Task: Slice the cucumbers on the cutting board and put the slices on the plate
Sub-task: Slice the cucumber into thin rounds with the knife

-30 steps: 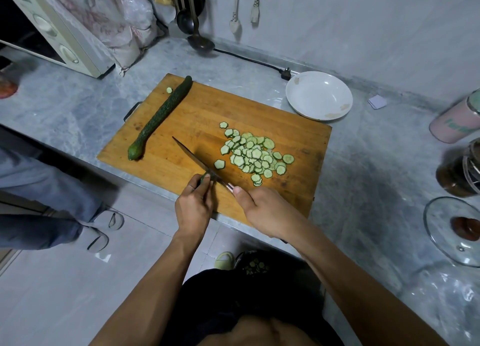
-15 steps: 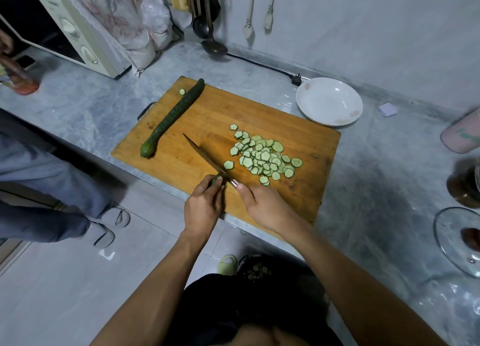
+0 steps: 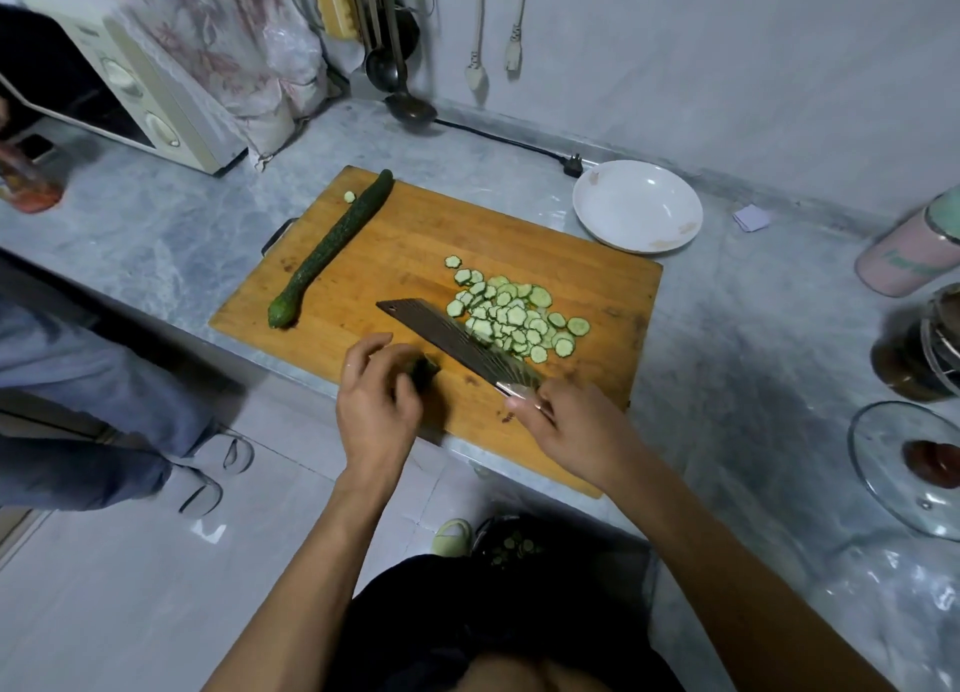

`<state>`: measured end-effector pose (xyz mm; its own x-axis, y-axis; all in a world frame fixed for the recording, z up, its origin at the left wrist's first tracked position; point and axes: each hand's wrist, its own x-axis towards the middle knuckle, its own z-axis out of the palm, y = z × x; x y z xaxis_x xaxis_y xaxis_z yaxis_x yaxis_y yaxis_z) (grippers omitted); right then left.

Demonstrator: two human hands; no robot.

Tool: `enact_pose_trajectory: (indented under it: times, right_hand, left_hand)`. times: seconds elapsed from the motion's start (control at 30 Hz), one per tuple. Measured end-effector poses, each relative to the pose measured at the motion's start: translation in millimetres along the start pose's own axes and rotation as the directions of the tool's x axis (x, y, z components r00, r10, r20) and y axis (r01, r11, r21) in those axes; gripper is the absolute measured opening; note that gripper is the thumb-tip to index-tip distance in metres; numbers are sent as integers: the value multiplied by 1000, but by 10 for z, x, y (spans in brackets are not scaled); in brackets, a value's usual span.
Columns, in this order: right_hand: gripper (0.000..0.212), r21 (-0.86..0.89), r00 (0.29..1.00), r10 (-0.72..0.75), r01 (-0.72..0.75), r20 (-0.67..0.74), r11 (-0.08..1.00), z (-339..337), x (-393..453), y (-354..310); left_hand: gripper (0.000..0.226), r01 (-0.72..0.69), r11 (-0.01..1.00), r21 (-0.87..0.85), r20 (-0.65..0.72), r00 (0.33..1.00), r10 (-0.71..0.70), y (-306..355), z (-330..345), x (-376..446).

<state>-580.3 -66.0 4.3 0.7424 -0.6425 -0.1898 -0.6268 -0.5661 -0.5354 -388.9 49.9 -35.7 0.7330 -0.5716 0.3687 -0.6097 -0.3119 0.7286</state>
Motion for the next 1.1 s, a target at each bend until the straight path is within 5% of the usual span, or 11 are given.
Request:
enact_pose_trajectory:
  times: [0.07, 0.13, 0.23, 0.4, 0.53, 0.63, 0.7, 0.8, 0.97, 1.1]
  right_hand:
    - [44, -85, 1000, -11, 10, -2, 996, 14, -6, 15]
    - [47, -140, 999, -36, 37, 7, 989, 3, -30, 9]
    - [49, -234, 994, -103, 106, 26, 967, -67, -74, -52]
    - [55, -343, 987, -157, 155, 21, 927, -143, -108, -83]
    - [49, -233, 996, -86, 87, 14, 969, -115, -91, -46]
    - [44, 19, 1000, 17, -17, 19, 1000, -72, -93, -27]
    - [45, 165, 998, 59, -62, 20, 984, -63, -106, -44]
    - [49, 228, 996, 92, -93, 17, 969, -44, -97, -103]
    - [57, 237, 998, 55, -61, 33, 970, -4, -39, -194]
    - [55, 200, 998, 5, -19, 67, 980, 8, -46, -326]
  left_hand:
    - [32, -192, 981, -34, 7, 981, 192, 163, -97, 111]
    - [40, -360, 931, -55, 281, 890, 360, 262, -123, 259]
    - [43, -356, 930, 88, 675, 709, 207, 356, -13, 500]
    - [46, -245, 945, 215, 800, 599, -28, 416, 274, 746]
    - [53, -204, 975, 84, 656, 748, 100, 465, 169, 681]
    - [43, -189, 978, -85, 335, 919, 207, 451, -17, 517]
    - [39, -148, 983, -111, 142, 976, 163, 375, -102, 368]
    - [32, -59, 995, -75, 51, 997, 63, 138, -129, 160]
    - [19, 16, 996, 88, 223, 974, -35, -303, 79, -61]
    - [16, -11, 999, 47, 186, 983, 2, -333, 177, -136]
